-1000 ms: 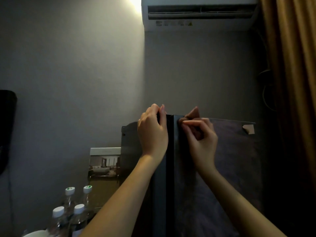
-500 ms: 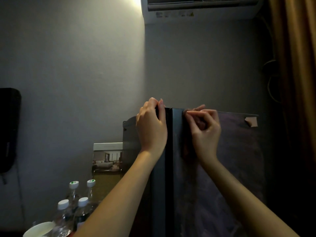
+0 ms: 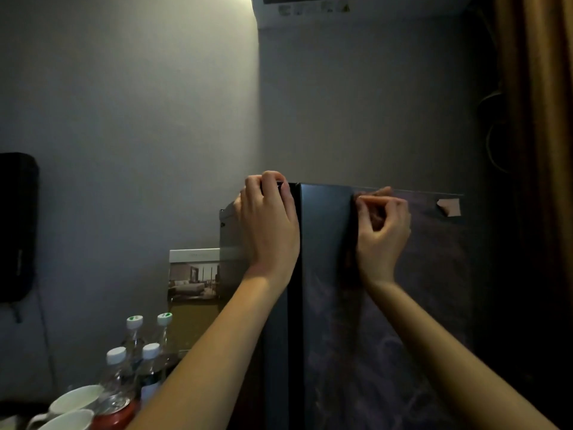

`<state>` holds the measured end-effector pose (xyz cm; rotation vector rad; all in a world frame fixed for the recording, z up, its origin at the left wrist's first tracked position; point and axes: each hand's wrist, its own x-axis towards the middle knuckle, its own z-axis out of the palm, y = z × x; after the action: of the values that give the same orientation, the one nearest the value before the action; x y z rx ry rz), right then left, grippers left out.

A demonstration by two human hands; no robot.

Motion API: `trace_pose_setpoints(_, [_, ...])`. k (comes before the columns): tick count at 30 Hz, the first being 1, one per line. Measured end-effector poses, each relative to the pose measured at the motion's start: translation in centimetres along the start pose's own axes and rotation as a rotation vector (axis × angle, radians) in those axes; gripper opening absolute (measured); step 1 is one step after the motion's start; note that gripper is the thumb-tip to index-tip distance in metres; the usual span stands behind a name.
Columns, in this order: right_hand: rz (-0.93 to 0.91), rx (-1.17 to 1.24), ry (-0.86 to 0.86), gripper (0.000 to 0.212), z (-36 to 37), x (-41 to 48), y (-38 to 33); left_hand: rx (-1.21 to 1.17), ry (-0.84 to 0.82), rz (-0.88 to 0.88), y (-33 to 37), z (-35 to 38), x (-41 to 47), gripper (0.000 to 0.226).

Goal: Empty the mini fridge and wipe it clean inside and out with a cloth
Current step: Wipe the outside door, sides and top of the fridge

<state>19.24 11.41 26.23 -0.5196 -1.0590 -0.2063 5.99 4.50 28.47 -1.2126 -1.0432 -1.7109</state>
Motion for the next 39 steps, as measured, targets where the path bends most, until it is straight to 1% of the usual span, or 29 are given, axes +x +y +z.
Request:
trace_pose_setpoints(2, [0.054,-0.032,0.059,0.016,1.2,1.3,-0.9,0.0,0.003,0.031,-0.1,0.1,0.0,0.02])
trace_pose_setpoints(4, [0.016,-0.064,0.059,0.016,2.0,0.6,-2.4,-0.025,0.001,0.024,-0.3,0.0,0.1,0.02])
trace_pose_setpoints(8, [-0.221,0.027,-0.136,0.01,0.6,-4.4,-3.1,-0.027,-0.014,-0.01,-0.3,-0.1,0.0,0.022])
trace_pose_setpoints(10, [-0.273,0.061,-0.226,0.01,-0.7,-5.8,-1.8,-0.033,-0.019,-0.017,-0.4,-0.2,0.0,0.02])
trace_pose_setpoints(12, [-0.241,0.068,-0.212,0.01,-1.7,-5.5,-0.2,-0.037,-0.035,-0.028,-0.3,-0.1,-0.1,0.017])
trace_pose_setpoints(15, [-0.058,0.074,-0.038,0.007,-1.2,-2.5,1.2,-0.023,-0.086,-0.019,-0.1,-0.2,-0.4,0.02])
trace_pose_setpoints(17, [0.064,0.101,0.052,0.01,0.1,-0.2,0.8,-0.026,-0.107,-0.006,-0.2,-0.3,-0.5,0.025])
trace_pose_setpoints(18, [0.097,0.117,0.075,0.013,0.7,0.6,0.3,-0.028,-0.109,0.001,-0.2,-0.3,-0.5,0.026])
trace_pose_setpoints(20, [0.093,0.125,0.072,0.018,1.6,0.8,-1.2,-0.028,-0.105,0.02,-0.4,-0.3,-0.5,0.026])
trace_pose_setpoints(22, [0.002,0.131,-0.012,0.023,1.7,-0.9,-3.0,-0.037,-0.101,0.038,-0.5,-0.3,-0.5,0.026])
trace_pose_setpoints(25, [-0.202,0.184,-0.22,0.031,0.4,-5.5,-4.3,-0.063,-0.104,0.056,-0.8,-0.3,-0.6,0.026])
trace_pose_setpoints(27, [-0.309,0.169,-0.356,0.034,-1.0,-7.8,-3.2,-0.073,-0.101,0.058,-1.0,-0.4,-0.6,0.025])
trace_pose_setpoints(29, [-0.346,0.14,-0.402,0.035,-2.4,-8.4,-1.2,-0.079,-0.099,0.057,-0.9,-0.5,-0.7,0.026])
trace_pose_setpoints(31, [-0.259,0.123,-0.338,0.034,-3.1,-7.5,0.3,-0.083,-0.099,0.057,-0.9,-0.4,-0.8,0.027])
trace_pose_setpoints(35, [0.002,0.115,-0.121,0.027,-1.4,-2.8,1.0,-0.096,-0.104,0.059,-1.0,-0.4,-1.0,0.032])
trace_pose_setpoints(37, [0.068,0.103,-0.065,0.028,-0.1,-0.8,0.3,-0.113,-0.101,0.065,-1.1,-0.4,-1.0,0.034])
trace_pose_setpoints(39, [0.063,0.092,-0.055,0.03,0.6,-0.4,-0.7,-0.136,-0.096,0.071,-1.2,-0.4,-1.0,0.034])
